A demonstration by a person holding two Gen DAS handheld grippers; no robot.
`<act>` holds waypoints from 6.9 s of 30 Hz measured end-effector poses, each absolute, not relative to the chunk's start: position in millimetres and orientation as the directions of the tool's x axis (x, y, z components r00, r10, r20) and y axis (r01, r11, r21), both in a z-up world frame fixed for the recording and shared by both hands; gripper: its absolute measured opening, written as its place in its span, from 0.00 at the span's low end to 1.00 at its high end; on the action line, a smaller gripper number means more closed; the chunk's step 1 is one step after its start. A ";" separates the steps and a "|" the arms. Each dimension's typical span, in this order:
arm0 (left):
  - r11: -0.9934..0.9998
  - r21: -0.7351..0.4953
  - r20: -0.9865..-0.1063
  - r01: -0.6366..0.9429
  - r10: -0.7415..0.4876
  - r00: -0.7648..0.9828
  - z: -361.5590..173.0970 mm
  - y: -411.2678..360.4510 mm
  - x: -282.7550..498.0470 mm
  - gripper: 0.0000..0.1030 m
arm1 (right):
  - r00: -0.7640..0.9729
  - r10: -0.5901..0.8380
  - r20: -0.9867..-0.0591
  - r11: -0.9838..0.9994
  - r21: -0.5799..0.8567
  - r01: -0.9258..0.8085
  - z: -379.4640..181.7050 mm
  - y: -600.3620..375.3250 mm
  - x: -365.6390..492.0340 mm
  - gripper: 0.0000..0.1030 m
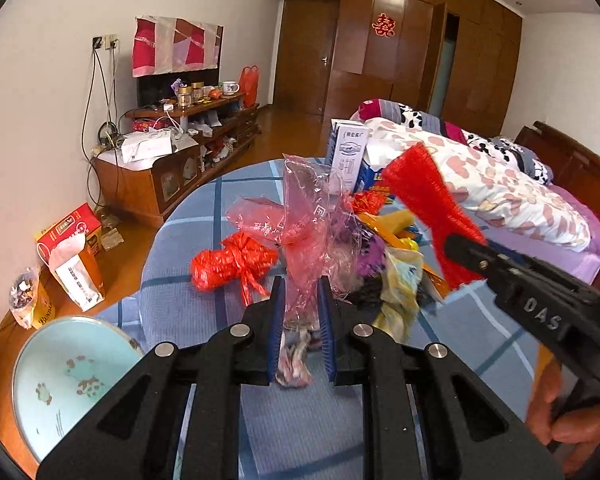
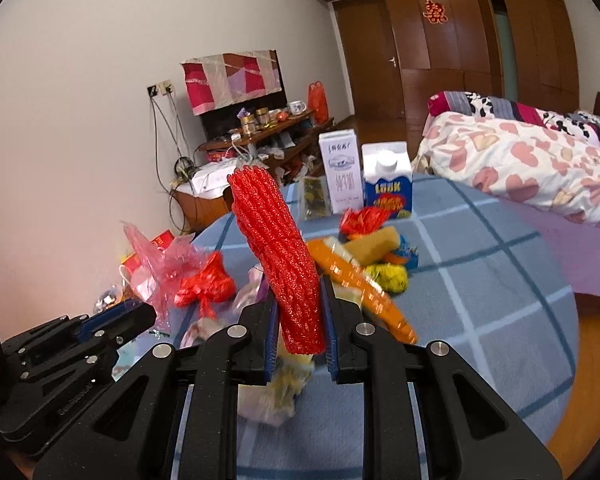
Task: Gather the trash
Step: 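Carry both items over the light-blue bowl and open both tools to drop them, then grasp the yellow-green plastic bag with the right tool while the left tool grasps the patterned cloth, then carry the bag and cloth over the light-blue bowl and open both tools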
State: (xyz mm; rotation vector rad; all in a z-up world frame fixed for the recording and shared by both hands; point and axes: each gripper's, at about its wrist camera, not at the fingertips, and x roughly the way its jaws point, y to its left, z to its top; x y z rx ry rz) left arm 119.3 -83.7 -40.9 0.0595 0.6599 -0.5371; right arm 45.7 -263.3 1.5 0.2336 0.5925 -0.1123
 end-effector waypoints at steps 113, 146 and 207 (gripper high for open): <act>0.951 0.057 -0.661 0.303 -0.192 0.725 -72.6 -39.3 107.8 0.85 | 0.756 0.013 -0.654 0.887 0.356 0.293 -49.8 -262.7 35.1 0.49; 0.912 0.023 -0.730 0.411 -0.265 0.630 -114.8 -130.1 164.3 0.42 | 0.767 0.015 -0.641 0.890 0.358 0.282 -46.1 -291.4 17.2 0.19; 0.988 0.027 -0.564 0.149 -0.108 0.819 -19.2 50.9 71.9 0.14 | 0.818 0.130 -0.560 0.988 0.141 -0.060 6.3 -126.3 13.3 0.19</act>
